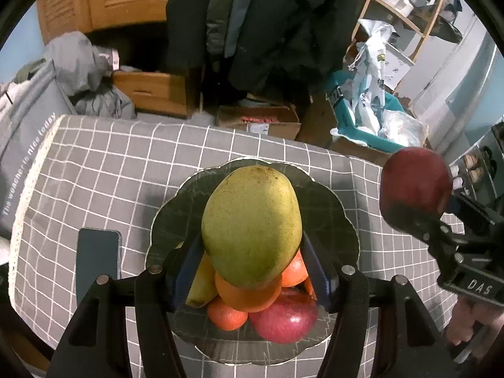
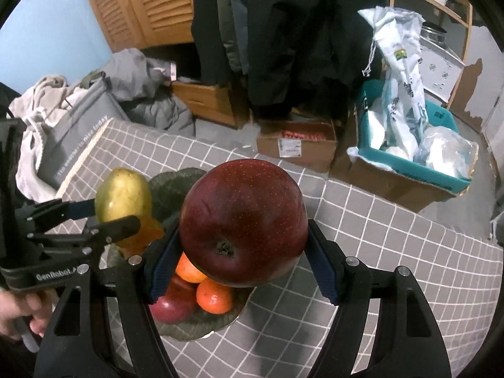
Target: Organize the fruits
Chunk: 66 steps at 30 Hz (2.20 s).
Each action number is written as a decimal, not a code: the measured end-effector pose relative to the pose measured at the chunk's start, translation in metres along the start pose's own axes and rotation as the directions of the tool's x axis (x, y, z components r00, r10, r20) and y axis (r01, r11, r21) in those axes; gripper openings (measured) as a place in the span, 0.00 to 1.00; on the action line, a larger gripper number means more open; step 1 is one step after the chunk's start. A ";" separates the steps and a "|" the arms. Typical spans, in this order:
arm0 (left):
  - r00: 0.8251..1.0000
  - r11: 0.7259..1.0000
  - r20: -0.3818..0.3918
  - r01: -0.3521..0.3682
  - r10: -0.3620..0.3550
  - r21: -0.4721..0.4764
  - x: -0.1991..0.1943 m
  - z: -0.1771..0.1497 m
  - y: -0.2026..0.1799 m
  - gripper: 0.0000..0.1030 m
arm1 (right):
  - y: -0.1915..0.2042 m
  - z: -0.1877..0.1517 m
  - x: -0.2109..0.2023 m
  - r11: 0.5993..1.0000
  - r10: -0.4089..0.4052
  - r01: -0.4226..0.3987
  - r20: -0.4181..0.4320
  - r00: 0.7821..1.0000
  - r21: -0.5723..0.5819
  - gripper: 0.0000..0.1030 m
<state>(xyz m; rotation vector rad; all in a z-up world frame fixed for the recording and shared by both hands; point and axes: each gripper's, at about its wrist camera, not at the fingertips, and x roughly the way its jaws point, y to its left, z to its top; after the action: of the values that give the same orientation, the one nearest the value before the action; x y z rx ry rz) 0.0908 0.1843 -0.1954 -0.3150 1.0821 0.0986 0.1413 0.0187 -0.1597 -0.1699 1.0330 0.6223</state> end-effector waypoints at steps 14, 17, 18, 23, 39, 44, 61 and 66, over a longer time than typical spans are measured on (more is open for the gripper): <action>1.000 1.000 -0.019 0.025 -0.025 0.005 0.006 0.006 -0.003 0.66 | -0.005 -0.002 0.022 1.000 -0.016 0.016 -0.037 0.999 0.006 0.72; 1.000 1.000 -0.014 0.022 -0.022 -0.009 0.003 0.005 0.000 0.66 | -0.002 -0.002 0.028 1.000 -0.006 0.005 -0.047 0.999 -0.005 0.72; 1.000 1.000 -0.011 0.018 -0.018 -0.017 0.002 0.004 0.002 0.66 | -0.001 -0.002 0.030 1.000 -0.002 0.002 -0.052 0.999 -0.008 0.72; 1.000 0.998 -0.003 -0.005 0.004 -0.057 -0.005 -0.002 0.014 0.74 | 0.008 -0.006 0.046 1.000 0.015 -0.018 -0.099 0.995 -0.025 0.72; 0.998 0.987 0.002 -0.057 0.058 -0.148 -0.017 -0.020 0.044 0.82 | 0.025 -0.017 0.071 0.994 -0.003 -0.016 -0.170 0.986 -0.108 0.81; 0.998 0.988 0.001 -0.057 0.058 -0.143 -0.021 -0.022 0.043 0.82 | 0.023 -0.011 0.058 0.995 0.020 -0.033 -0.141 0.990 -0.092 0.81; 0.980 0.995 0.181 -0.061 0.076 -0.083 -0.093 -0.023 0.014 0.87 | 0.019 0.007 -0.045 0.997 -0.046 0.051 0.077 0.996 -0.055 0.81; 0.957 0.995 0.274 -0.079 0.091 -0.055 -0.123 -0.024 0.002 0.96 | 0.017 0.008 -0.081 0.995 -0.081 0.089 0.143 0.986 -0.048 0.81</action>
<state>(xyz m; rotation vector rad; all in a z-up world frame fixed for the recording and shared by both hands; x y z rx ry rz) 0.0120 0.1878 -0.0981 -0.2848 0.8160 0.2368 0.1084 0.0034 -0.0850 -0.2138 0.8683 0.5769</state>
